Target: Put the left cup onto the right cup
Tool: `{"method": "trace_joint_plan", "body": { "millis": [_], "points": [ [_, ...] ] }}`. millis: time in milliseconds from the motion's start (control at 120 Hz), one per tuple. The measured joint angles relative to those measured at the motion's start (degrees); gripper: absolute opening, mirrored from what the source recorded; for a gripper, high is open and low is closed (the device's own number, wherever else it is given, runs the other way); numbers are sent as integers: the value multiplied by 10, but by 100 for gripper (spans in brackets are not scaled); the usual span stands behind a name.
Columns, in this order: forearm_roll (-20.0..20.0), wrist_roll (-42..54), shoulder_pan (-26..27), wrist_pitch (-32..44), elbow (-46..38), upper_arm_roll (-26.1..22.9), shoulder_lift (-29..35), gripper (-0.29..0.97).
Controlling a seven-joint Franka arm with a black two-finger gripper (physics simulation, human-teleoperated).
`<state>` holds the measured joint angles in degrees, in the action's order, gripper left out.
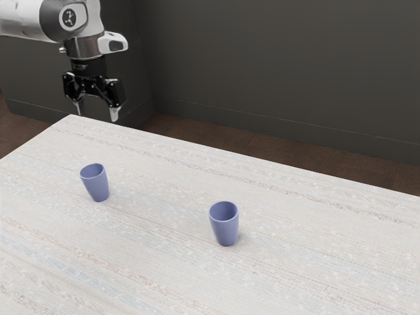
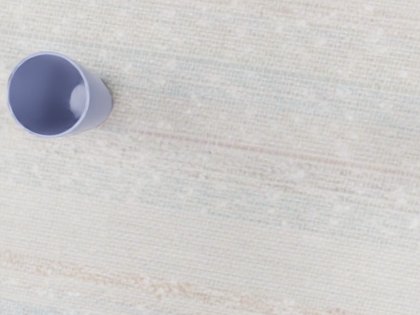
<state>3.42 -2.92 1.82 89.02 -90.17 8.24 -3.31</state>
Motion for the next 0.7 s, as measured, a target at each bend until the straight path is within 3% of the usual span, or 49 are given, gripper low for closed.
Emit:
{"method": "trace_joint_plan", "body": {
  "millis": [700],
  "points": [
    [0,41,-7,81,-33,23,-60,68]
  ]
}}
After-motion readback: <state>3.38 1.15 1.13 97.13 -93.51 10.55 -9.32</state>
